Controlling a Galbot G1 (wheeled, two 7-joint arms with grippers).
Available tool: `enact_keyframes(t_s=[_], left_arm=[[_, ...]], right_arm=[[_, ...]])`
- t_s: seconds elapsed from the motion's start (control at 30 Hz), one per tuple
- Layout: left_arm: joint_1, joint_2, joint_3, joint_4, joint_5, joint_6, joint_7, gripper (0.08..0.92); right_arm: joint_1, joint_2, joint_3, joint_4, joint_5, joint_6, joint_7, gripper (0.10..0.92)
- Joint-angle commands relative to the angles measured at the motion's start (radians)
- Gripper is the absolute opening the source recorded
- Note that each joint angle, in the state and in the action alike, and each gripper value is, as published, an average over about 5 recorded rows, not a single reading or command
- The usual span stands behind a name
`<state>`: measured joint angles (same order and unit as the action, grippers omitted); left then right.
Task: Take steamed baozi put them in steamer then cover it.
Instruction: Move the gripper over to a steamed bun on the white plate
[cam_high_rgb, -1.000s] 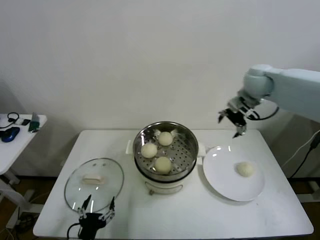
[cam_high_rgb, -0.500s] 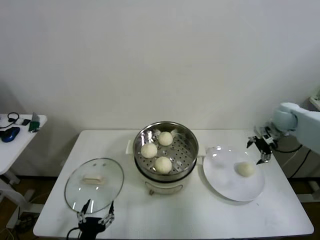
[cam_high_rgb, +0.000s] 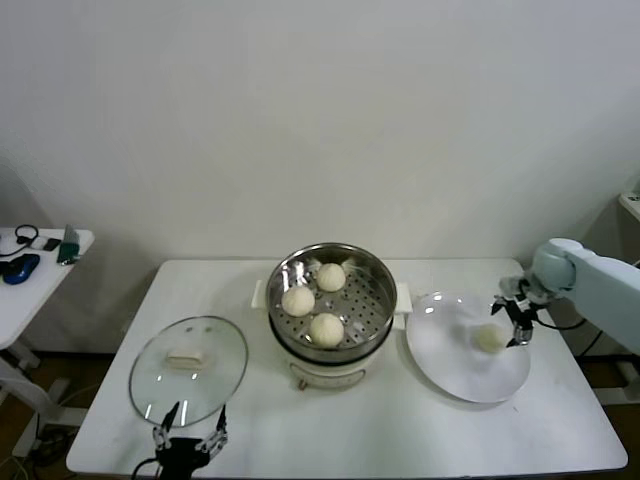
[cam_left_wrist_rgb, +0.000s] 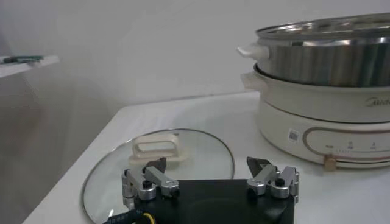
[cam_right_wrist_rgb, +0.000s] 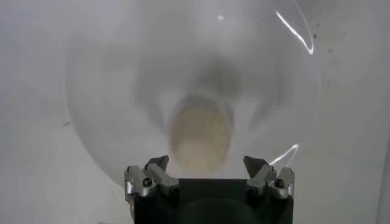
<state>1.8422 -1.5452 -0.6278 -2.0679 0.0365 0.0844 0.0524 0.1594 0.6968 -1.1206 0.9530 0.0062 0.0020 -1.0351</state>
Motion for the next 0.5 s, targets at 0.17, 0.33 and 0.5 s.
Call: enact_keyframes(t_s=[0.17, 0.33, 0.5], left_arm=[[0.005, 0.004, 0.0, -0.005, -0.002, 0.001, 0.0, 0.823], [0.001, 0.003, 0.005, -0.008, -0.001, 0.005, 0.0, 0.823], [0.001, 0.003, 0.005, -0.013, -0.001, 0.006, 0.0, 0.823]], right_arm=[[-0.077, 0.046, 0.05, -0.051, -0.038, -0.015, -0.002, 0.823], [-0.075, 0.041, 0.055, -0.046, -0.037, -0.019, 0.006, 0.791], [-0.051, 0.036, 0.054, -0.031, -0.01, -0.024, 0.013, 0.726]])
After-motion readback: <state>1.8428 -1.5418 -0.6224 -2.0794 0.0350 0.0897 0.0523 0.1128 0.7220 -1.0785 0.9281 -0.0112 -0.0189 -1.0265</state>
